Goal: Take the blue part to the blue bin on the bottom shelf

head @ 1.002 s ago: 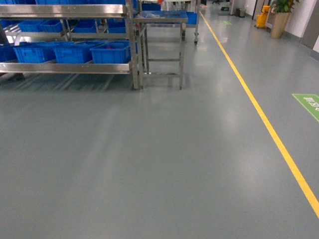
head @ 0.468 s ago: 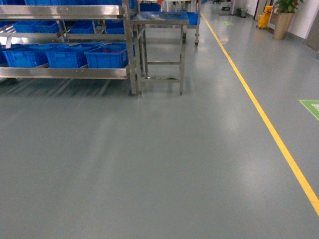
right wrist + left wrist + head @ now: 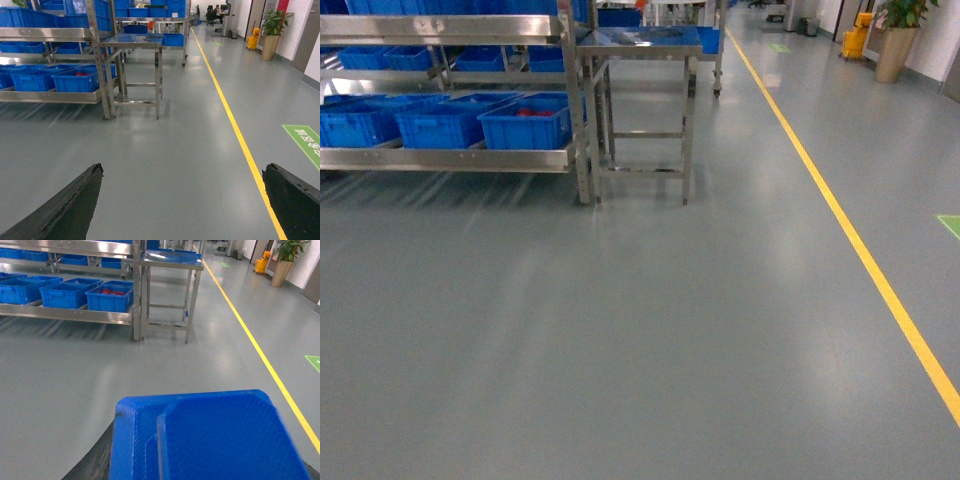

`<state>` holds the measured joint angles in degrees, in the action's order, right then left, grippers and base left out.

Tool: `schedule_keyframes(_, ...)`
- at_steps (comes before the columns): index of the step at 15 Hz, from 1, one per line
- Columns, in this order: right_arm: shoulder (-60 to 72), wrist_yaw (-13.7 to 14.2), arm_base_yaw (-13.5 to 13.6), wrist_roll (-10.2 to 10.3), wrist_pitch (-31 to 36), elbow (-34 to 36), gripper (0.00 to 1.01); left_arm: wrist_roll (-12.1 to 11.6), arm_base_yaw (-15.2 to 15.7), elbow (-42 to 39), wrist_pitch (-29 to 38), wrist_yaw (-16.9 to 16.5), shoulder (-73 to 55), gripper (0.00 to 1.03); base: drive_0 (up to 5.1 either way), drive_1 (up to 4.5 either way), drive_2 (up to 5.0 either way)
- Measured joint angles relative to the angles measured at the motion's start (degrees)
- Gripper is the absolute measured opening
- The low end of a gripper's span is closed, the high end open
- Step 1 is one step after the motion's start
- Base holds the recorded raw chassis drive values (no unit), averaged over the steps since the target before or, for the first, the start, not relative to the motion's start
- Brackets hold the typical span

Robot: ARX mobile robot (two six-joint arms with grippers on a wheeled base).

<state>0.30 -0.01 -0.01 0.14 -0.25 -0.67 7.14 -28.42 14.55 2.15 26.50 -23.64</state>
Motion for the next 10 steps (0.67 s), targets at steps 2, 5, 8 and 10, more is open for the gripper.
schedule_keyframes(2, 0.0, 0.0, 0.0, 0.0, 0.04, 0.0, 0.98, 0.0, 0.02, 0.0, -0.09, 0.02, -0.04, 0.43, -0.1, 4.28, -4.4)
schedule_keyframes(5, 0.0, 0.02, 0.0, 0.02, -0.13, 0.0, 0.98, 0.0, 0.02, 0.0, -0.02, 0.0, -0.02, 0.43, -0.1, 4.27, -4.4)
schedule_keyframes(8, 0.0, 0.0, 0.0, 0.02, -0.02, 0.0, 0.98, 0.0, 0.02, 0.0, 0.15, -0.09, 0.0, 0.43, 0.0, 4.36, -4.3)
schedule_keyframes(10, 0.0, 0.0, 0.0, 0.0, 0.04, 0.0, 0.98, 0.02, 0.02, 0.0, -0.02, 0.07, 0.0, 0.43, 0.0, 4.38, -4.3)
